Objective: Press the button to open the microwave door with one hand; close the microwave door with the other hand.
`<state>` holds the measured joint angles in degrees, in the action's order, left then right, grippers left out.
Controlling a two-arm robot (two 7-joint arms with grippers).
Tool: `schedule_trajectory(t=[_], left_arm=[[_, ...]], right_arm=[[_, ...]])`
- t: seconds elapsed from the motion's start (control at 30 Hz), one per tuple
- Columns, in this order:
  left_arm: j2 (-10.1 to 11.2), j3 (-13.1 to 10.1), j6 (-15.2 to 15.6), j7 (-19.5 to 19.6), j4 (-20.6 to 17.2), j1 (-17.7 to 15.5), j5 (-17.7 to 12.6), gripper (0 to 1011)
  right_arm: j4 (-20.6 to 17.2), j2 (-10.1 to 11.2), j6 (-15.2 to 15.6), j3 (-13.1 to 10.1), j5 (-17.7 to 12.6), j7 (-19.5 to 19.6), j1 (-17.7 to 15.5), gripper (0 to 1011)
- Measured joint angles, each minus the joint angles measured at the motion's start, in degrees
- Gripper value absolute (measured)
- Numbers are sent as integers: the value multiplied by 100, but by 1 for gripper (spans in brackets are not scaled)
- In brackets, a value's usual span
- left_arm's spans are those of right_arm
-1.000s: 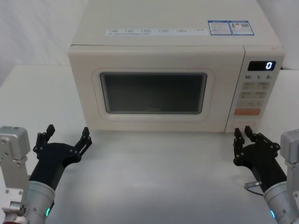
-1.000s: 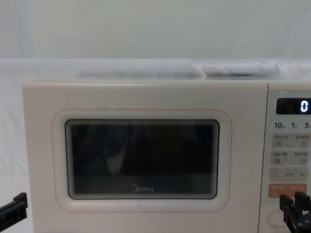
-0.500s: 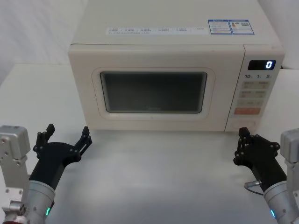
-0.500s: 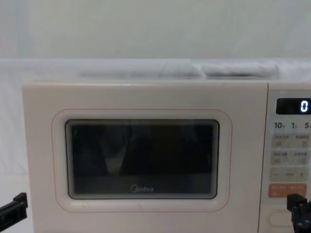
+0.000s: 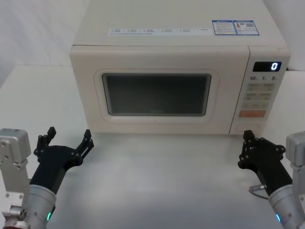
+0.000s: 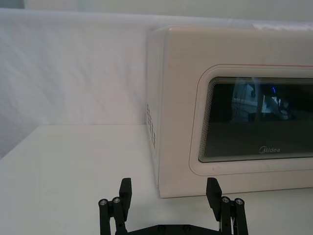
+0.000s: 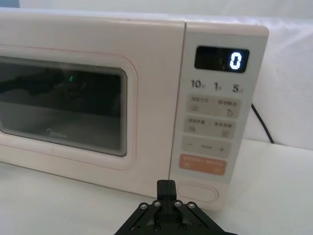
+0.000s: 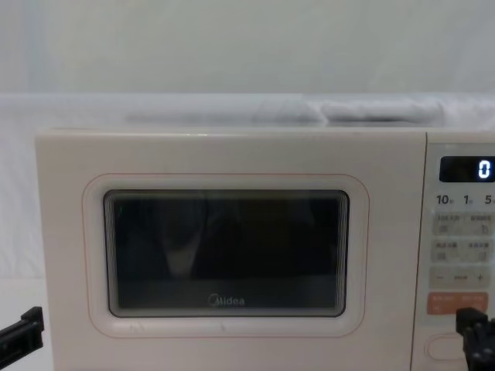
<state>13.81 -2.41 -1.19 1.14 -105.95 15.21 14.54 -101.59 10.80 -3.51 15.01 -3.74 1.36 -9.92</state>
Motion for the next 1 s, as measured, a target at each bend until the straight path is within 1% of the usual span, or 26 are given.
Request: schedule_trajectory(t=[0.03,0.1,0.13,0.17,0.2,0.23,0.27,0.33,0.43,0.5,0.6,0.7,0.8,0.83,0.9,1.0], left_arm=[[0,0,0,0,0,0,0,1001],[0,0,0,0,0,0,0,1001],[0,0,0,0,0,0,0,1001],[0,0,0,0,0,0,0,1001],[0,0,0,0,0,0,0,1001],[0,0,0,0,0,0,0,1001],[0,0,0,0,0,0,0,1001],[0,0,0,0,0,0,0,1001],[0,0,0,0,0,0,0,1001],[0,0,0,0,0,0,0,1001],[0,0,0,0,0,0,0,1001],[0,0,0,0,0,0,0,1001],[0,0,0,0,0,0,0,1001],[0,0,0,0,0,0,0,1001],[0,0,0,0,0,0,0,1001],[0,0,0,0,0,0,0,1001]], right_arm=[[-20,-4,20,-3,6,-24,9,0],[-76,2,155,-11,18,-140,63,0],[-76,2,155,-11,18,-140,63,0],[-110,24,272,-21,24,-244,107,0],[-120,32,316,-29,23,-284,125,0],[-143,52,489,-75,-3,-421,175,0],[-143,52,489,-75,-3,-421,175,0],[-151,61,588,-108,-32,-502,208,0],[-154,76,820,-209,-126,-705,294,0],[-146,83,911,-249,-157,-780,331,0],[-61,123,1117,-325,-214,-978,443,0],[47,148,1227,-364,-266,-1104,533,0],[178,147,1273,-393,-334,-1184,611,0],[178,147,1273,-393,-334,-1184,611,0],[334,128,1280,-410,-392,-1232,685,0],[430,107,1273,-412,-420,-1241,729,0]])
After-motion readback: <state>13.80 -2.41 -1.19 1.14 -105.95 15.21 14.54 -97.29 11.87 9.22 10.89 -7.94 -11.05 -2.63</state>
